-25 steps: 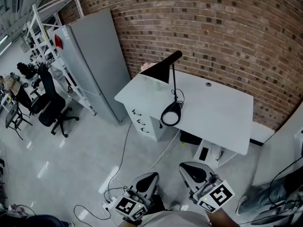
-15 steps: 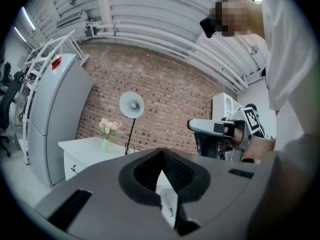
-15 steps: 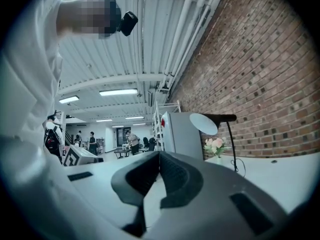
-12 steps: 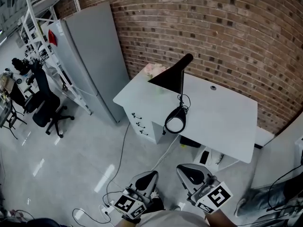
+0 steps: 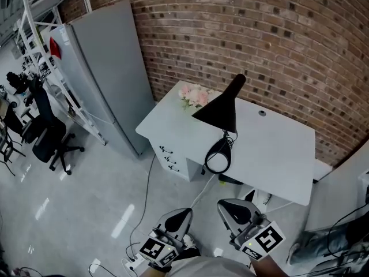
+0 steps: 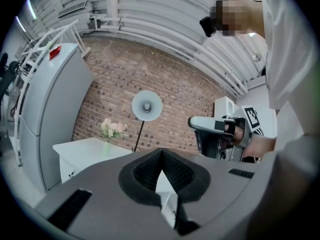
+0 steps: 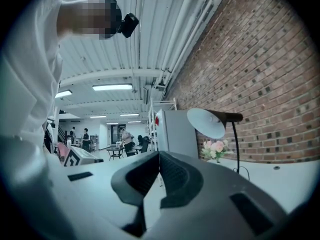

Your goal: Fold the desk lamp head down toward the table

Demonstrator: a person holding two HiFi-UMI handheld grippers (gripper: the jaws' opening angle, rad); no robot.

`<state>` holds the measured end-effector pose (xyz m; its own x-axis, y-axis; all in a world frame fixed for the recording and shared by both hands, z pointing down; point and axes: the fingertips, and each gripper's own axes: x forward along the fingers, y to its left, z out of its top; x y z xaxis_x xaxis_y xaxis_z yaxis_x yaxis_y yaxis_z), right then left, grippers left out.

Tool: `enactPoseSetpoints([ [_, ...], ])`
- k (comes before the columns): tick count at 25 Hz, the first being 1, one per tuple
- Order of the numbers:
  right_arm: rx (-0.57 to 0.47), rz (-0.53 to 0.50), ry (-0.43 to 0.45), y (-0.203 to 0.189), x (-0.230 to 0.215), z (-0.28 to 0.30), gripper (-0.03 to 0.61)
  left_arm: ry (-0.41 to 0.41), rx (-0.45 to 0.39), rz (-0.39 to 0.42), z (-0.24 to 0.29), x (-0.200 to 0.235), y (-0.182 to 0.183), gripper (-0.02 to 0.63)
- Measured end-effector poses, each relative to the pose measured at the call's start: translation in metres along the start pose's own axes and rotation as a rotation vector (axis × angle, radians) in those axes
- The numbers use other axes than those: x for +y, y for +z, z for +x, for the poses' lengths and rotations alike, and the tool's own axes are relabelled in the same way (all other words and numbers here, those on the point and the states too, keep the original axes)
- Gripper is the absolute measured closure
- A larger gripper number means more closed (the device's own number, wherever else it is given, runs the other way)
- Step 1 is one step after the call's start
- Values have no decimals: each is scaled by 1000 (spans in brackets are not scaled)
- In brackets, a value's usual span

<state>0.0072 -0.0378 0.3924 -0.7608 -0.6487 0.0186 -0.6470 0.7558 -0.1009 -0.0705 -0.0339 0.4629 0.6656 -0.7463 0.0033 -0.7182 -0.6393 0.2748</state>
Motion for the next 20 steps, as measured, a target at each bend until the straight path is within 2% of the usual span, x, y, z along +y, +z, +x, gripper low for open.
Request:
enactPoseSetpoints([
  [10,-7,-13,-93,9,-22,43,561,-47,16,43,23,59,27,606],
  [15,-16,-45,-85,25,-41,47,561,-33,0,35,46,63,31,606],
  [20,-8,-156,-94,52,-54,50,561,-51,-4,13,61,52,23,606],
])
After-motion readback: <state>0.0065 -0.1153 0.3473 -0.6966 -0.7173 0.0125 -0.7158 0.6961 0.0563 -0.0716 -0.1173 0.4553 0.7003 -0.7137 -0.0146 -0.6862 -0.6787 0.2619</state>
